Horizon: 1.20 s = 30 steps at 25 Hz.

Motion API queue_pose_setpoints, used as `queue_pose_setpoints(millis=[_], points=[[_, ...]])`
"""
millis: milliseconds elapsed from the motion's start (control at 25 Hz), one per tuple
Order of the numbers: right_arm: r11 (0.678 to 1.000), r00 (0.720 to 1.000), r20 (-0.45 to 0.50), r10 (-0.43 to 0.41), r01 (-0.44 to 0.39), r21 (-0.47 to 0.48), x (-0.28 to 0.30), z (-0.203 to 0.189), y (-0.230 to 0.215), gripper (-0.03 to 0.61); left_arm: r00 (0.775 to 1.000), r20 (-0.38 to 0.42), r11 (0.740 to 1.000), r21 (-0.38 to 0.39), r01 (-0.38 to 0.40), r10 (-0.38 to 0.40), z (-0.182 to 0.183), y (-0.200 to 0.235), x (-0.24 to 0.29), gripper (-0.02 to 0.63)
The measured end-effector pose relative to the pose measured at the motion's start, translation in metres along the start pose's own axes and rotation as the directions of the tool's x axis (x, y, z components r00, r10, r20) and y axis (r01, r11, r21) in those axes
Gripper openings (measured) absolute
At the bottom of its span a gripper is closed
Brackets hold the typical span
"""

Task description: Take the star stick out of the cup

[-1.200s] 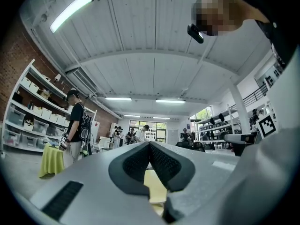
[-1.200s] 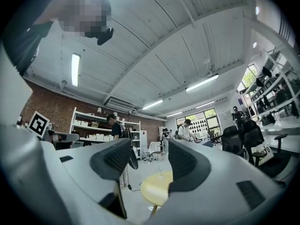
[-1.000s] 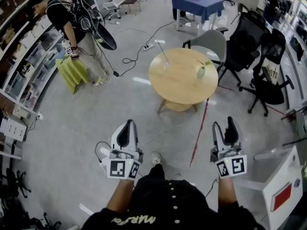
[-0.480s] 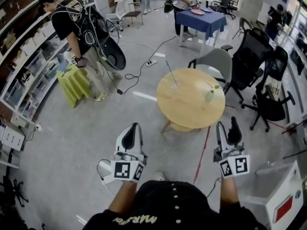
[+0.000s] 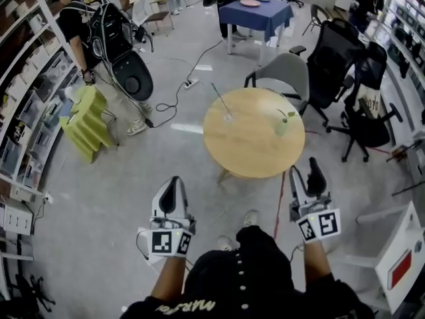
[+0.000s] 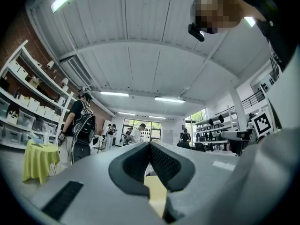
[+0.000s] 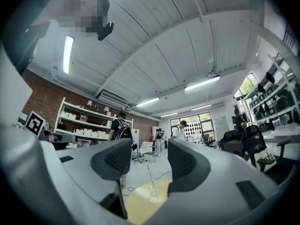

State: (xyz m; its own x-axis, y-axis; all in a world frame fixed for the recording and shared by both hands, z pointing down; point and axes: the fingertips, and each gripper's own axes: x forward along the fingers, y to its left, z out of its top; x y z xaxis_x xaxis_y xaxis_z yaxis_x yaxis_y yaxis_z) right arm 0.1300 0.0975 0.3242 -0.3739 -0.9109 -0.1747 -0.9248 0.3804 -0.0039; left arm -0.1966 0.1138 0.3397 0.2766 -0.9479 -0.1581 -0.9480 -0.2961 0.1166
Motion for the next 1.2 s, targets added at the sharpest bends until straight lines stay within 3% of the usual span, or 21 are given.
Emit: queue_pose_setpoints(millis=[600,800,1200], points=[[0.998,0.997,-0.004,0.071,-0.071,0.0,0.176,-0.034,-0.115,0.238,1.0,0.0,1.0,0.018,0.006,-0.006,-0.034,0.003,0.199,0.003],[0.994,0.994,-0.007,0.106,-0.106,0.015,0.227,-0.045,-0.151,0.238,0.999,-0.014,0.999,0.013,-0.051,0.051,-0.048,0.011,0.252,0.003],[0.981,0.982,-0.04,0.186,-0.184,0.058,0.313,-0.076,-0.162,0.238,0.993,-0.051,0.995,0.027,-0.101,0.102,-0.07,0.039,0.308,0.003]])
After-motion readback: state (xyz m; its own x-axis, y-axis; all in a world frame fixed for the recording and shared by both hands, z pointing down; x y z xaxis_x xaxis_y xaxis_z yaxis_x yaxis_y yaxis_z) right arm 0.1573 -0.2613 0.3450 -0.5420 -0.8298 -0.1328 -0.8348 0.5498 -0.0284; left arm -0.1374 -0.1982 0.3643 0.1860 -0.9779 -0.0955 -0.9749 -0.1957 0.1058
